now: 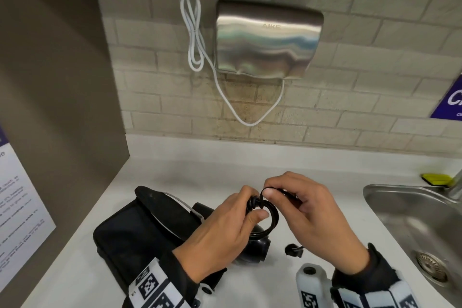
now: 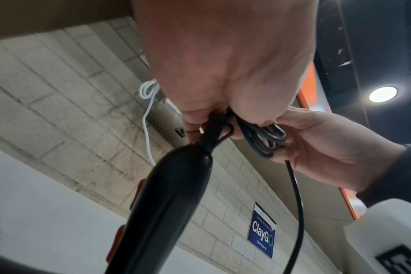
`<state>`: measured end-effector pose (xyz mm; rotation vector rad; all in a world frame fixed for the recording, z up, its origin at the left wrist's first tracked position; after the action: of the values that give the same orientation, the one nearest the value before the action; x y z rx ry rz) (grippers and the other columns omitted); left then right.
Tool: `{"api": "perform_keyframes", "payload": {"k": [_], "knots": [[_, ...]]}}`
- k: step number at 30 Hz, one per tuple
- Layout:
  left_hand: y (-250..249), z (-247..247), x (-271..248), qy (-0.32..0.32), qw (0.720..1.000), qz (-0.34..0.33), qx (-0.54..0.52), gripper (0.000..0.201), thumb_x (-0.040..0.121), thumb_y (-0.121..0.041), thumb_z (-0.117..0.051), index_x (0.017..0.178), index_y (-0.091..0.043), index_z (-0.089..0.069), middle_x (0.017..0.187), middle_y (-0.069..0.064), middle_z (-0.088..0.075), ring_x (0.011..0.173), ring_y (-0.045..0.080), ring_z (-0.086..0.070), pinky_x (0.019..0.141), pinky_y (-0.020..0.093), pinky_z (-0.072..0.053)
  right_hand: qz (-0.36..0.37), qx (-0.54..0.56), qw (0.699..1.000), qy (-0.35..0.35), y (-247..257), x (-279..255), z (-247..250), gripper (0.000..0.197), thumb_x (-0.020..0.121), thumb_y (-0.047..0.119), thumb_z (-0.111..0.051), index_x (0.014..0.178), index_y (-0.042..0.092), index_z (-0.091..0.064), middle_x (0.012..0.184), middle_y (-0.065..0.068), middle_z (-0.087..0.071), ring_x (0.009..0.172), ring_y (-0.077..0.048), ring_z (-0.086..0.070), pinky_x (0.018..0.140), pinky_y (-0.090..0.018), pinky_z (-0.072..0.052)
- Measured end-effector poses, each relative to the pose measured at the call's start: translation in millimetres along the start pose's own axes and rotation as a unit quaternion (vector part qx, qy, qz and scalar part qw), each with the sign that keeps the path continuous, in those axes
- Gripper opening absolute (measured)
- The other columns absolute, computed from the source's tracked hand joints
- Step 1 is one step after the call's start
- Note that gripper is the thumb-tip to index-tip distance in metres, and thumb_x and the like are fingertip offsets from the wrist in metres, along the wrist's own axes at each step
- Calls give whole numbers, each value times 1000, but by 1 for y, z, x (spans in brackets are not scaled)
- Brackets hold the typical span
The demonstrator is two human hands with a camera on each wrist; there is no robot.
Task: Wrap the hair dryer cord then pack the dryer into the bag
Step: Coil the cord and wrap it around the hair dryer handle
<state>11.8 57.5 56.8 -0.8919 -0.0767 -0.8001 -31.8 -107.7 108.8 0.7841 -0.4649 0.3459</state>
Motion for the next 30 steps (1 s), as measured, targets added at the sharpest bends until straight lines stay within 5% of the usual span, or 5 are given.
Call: {"api": "perform_keyframes", "payload": {"k": [13, 22, 24, 28, 30], "knots": [[4, -7, -9, -71, 997, -40, -13, 29, 100, -47, -36, 87, -22, -44, 65, -19, -40, 63, -1, -45, 59, 11, -31, -210, 333, 916, -79, -13, -12, -34, 9, 89, 13, -67, 85, 5, -69, 61, 7, -59, 46, 0, -48, 46, -11, -40], [8, -10, -13, -106, 991, -36, -70, 31, 99, -47, -35, 90, -21, -47, 63, -17, -43, 57, 2, -45, 57, 13, -32, -146, 287, 945, -63, -16, -24, -38, 30, 89, 45, -66, 89, 16, -76, 69, -8, -69, 55, -9, -52, 56, -20, -44], [9, -10, -13, -111, 990, -34, -75, 30, 99, -48, -35, 91, -21, -47, 65, -17, -45, 59, 3, -46, 58, 13, -33, -138, 282, 949, -31, -17, -30, -39, 40, 77, 53, -75, 94, 17, -74, 78, -14, -71, 60, -23, -55, 59, -28, -47], [15, -11, -12, -121, 990, -18, -72, 26, 98, -51, -35, 93, -29, -46, 74, -13, -50, 68, 8, -51, 62, 15, -38, -155, 278, 948, 2, -18, -31, -39, 16, 80, 28, -79, 90, 16, -74, 80, -13, -74, 73, -41, -66, 70, -47, -55], [13, -9, -12, -125, 990, -8, -69, 22, 98, -52, -36, 95, -32, -47, 81, -12, -53, 76, 9, -54, 67, 14, -39, -155, 280, 948, 6, -18, -28, -36, 3, 85, 15, -75, 87, 15, -74, 81, -14, -75, 77, -35, -70, 75, -46, -56]]}}
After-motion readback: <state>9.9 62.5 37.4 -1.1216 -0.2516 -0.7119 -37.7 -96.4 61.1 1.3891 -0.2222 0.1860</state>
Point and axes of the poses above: each hand's wrist, its own x-axis towards the middle knuckle, its own z-axis out of the back of the hand, y = z × x, the point moved 1 cm from there along x, towards the middle knuckle
